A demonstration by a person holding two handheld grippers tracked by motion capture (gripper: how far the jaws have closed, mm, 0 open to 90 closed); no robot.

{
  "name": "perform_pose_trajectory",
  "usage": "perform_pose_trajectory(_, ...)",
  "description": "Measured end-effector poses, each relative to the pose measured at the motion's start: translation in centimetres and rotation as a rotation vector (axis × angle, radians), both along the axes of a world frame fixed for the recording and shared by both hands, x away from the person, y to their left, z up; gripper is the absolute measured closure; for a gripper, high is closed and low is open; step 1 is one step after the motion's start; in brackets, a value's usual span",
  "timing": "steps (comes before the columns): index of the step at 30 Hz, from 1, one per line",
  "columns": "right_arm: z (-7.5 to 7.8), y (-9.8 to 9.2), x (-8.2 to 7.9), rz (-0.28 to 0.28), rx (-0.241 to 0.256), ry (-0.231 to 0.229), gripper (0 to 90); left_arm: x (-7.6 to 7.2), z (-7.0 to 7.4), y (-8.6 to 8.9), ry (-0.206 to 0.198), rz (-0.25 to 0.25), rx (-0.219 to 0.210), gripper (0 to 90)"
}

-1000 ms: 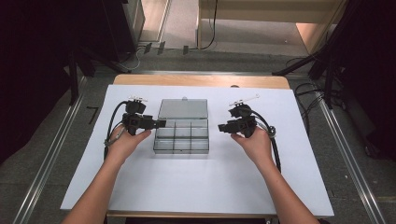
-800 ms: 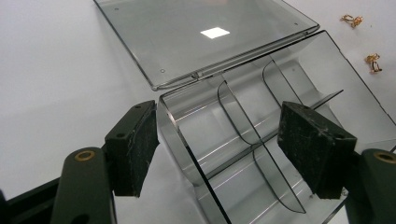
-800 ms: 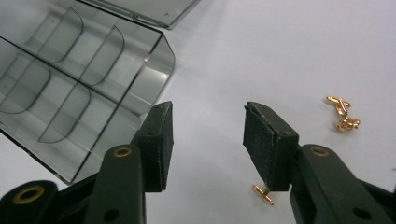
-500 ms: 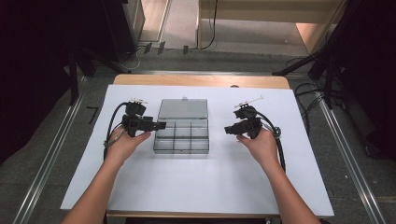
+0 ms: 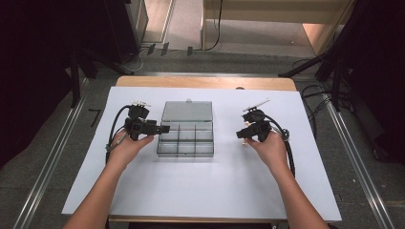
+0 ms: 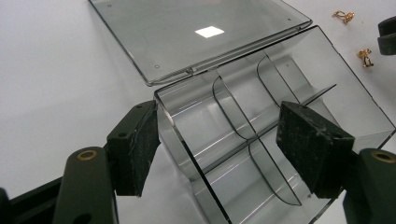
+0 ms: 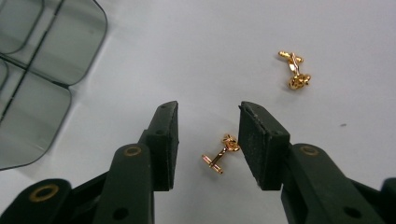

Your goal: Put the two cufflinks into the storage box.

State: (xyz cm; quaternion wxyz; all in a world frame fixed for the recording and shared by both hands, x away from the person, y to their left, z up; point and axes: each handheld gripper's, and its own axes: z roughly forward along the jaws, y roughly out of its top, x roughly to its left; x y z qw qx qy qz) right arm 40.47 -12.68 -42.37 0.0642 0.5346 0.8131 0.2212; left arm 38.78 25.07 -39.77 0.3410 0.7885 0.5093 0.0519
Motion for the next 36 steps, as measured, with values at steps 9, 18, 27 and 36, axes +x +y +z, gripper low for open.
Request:
perform_pose_trajectory(9,-0.9,-0.2,0.5,-0.022,-0.042,0.049,64.5,0.0,-0.1,0.0,0.005,-0.007,0.004,31.0)
perform_pose_trajectory(18,-1.7,-0.1,0.9,-0.029,-0.061,0.085,66.5,-0.1,-0.3,-0.2,0.011,-0.012,0.009,31.4)
perform_pose_trajectory(27,-2.1,-0.1,1.1,-0.033,-0.085,0.091,68.1,-0.1,-0.4,-0.3,0.009,-0.012,0.009,31.4)
perform_pose_trajectory(36,-2.2,0.4,1.0,-0.028,-0.125,0.083,70.6,-0.1,-0.4,-0.2,0.011,-0.010,0.011,31.7)
